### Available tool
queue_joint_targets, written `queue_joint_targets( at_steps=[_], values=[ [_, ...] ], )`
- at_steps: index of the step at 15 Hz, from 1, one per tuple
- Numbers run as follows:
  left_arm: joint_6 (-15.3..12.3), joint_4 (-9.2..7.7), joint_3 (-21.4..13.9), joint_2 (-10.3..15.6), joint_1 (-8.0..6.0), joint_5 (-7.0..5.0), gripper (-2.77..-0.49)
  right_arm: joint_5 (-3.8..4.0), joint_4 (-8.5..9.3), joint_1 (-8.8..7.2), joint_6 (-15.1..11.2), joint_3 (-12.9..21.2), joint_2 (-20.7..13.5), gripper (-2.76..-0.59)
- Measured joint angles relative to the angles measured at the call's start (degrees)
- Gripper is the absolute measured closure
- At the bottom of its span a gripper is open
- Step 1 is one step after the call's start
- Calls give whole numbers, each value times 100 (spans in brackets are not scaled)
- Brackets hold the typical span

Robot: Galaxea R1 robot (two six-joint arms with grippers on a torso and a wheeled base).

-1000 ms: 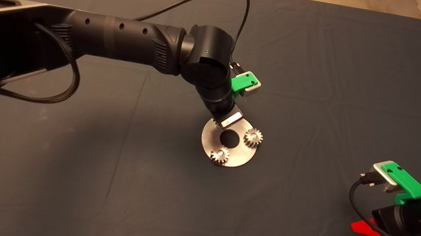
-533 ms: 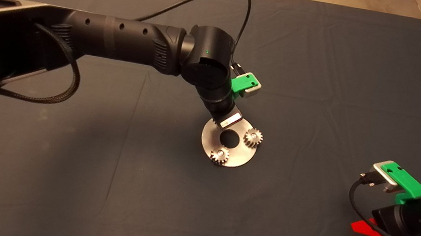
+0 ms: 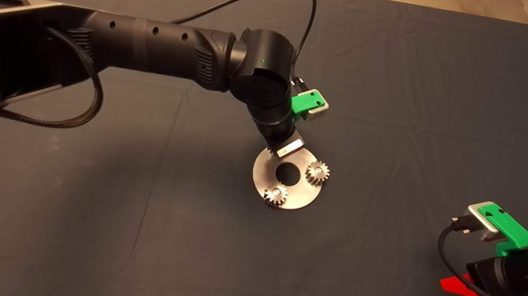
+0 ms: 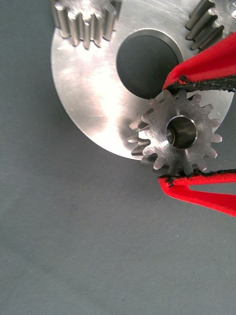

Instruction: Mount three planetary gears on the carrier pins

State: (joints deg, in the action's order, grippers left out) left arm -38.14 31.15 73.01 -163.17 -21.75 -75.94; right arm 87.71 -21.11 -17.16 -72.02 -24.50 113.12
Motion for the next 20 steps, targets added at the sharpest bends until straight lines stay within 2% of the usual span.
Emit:
queue_joint_targets(
  at_steps=[2,20],
  values=[
    [9,10,15,-1,45,13,-64,7,-2,0,0,-5,2,-190],
    [9,10,20,0,45,11,-64,2,0,-2,35,-11,2,-190]
  ],
)
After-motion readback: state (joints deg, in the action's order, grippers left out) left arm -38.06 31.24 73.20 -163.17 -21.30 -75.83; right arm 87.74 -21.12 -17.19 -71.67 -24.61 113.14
